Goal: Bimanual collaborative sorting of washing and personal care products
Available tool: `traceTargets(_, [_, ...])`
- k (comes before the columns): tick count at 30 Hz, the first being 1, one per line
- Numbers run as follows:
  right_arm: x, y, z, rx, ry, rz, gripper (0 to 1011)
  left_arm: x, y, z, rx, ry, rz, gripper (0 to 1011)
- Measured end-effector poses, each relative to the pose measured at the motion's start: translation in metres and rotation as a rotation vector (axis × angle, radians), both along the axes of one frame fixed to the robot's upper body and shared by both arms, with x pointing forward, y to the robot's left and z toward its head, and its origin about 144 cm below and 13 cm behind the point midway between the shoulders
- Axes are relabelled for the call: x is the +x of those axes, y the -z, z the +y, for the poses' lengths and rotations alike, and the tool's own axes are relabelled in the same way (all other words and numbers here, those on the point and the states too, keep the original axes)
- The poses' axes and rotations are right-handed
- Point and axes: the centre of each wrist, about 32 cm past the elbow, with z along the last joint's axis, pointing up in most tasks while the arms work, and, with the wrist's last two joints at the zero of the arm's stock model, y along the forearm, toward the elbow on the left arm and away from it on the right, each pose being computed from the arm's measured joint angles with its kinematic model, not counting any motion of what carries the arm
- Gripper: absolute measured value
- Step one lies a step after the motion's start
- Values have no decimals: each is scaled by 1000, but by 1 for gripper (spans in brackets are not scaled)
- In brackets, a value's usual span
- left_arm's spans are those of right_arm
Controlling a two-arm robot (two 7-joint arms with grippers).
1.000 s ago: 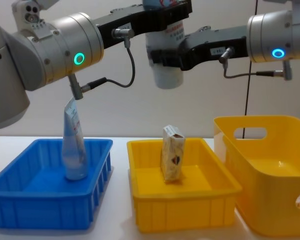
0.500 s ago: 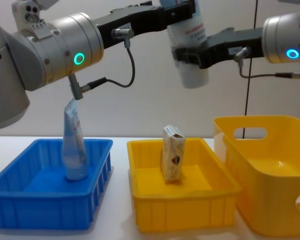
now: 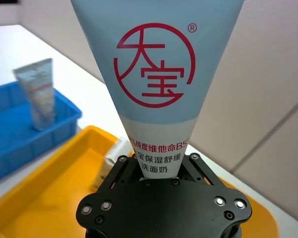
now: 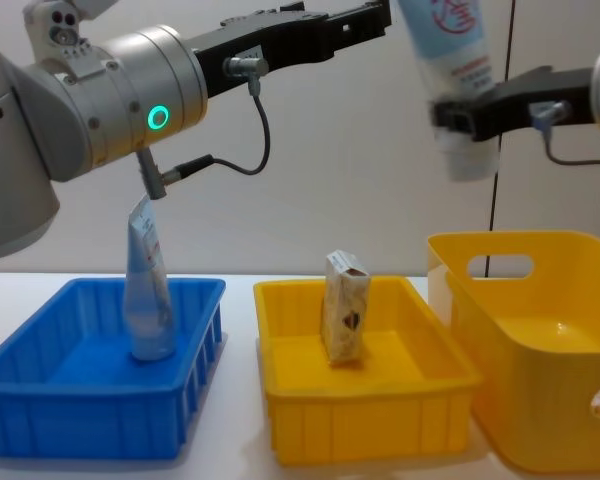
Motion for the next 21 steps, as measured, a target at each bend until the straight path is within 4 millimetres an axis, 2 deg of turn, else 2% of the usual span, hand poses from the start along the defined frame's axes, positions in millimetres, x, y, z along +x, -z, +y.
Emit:
traceTargets(10, [-13, 6, -20, 24, 148, 20, 166, 0, 0, 0, 0, 0, 0, 1002])
traceTargets(14, [-18, 11, -31, 35, 222, 35, 273, 0, 0, 0, 0, 0, 0, 1001])
traceTargets(17, [-21, 13, -38, 42, 272, 46, 423, 0, 0, 0, 0, 0, 0, 1002])
traceTargets(21, [-24, 16, -45, 48, 317, 59, 525, 0, 0, 0, 0, 0, 0, 1002])
